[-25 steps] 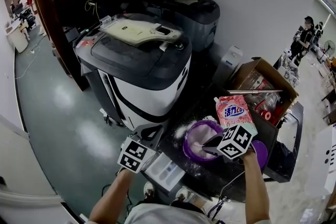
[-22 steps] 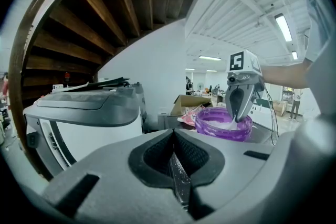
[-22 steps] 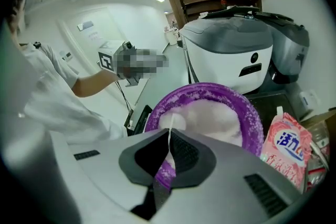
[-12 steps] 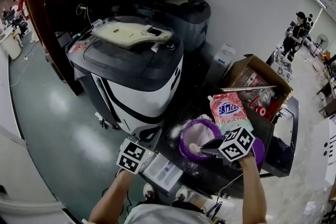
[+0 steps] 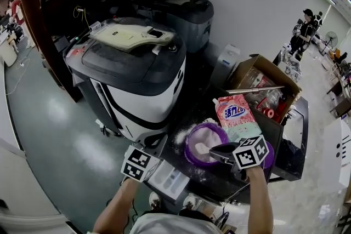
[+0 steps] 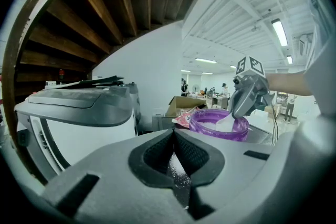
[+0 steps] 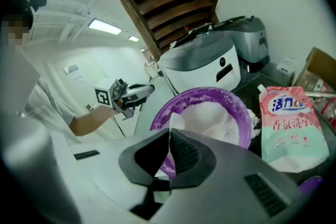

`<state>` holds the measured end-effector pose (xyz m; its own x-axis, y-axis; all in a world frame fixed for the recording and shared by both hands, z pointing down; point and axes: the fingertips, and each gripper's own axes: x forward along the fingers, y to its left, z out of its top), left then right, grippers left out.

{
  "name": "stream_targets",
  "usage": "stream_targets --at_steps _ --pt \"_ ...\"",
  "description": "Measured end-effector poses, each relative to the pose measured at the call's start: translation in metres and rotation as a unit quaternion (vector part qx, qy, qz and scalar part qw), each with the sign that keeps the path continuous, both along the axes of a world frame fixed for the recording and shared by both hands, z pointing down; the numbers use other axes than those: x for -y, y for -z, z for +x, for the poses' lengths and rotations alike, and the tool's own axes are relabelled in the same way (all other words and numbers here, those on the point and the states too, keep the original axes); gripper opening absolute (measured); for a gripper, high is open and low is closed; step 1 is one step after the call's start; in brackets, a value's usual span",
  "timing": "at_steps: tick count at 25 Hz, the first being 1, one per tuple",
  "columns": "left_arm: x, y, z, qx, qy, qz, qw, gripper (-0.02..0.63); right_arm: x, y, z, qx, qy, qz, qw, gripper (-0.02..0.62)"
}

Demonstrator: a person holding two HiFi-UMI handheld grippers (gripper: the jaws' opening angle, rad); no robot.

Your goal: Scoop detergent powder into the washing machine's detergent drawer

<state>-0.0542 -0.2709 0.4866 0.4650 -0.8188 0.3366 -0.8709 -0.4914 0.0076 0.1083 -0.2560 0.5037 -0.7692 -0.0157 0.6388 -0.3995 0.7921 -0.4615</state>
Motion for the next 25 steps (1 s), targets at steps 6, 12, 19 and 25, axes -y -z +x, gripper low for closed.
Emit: stream_targets --at_steps 6,12,19,25 --pt "0.002 -0.001 0.003 0.000 -0.004 -0.001 1.0000 0.009 0.018 0.014 0.013 0.098 -0.110 -0.015 0.989 0.003" --pt "0.002 0.000 0.009 -0.004 -0.010 -0.001 0.9999 0.009 0.031 0.036 0.027 0.228 -0.208 -0.047 0.950 0.003" --pt "0.001 0.012 0.017 -0.011 -0.010 0.020 0.9997 0.009 0.035 0.061 0.046 0.348 -0.287 -0.059 0.890 0.003" --pt "0.000 0.025 0.028 -0.008 -0.023 0.036 0.9991 0.009 0.032 0.063 0.069 0.408 -0.356 -0.089 0.836 0.003"
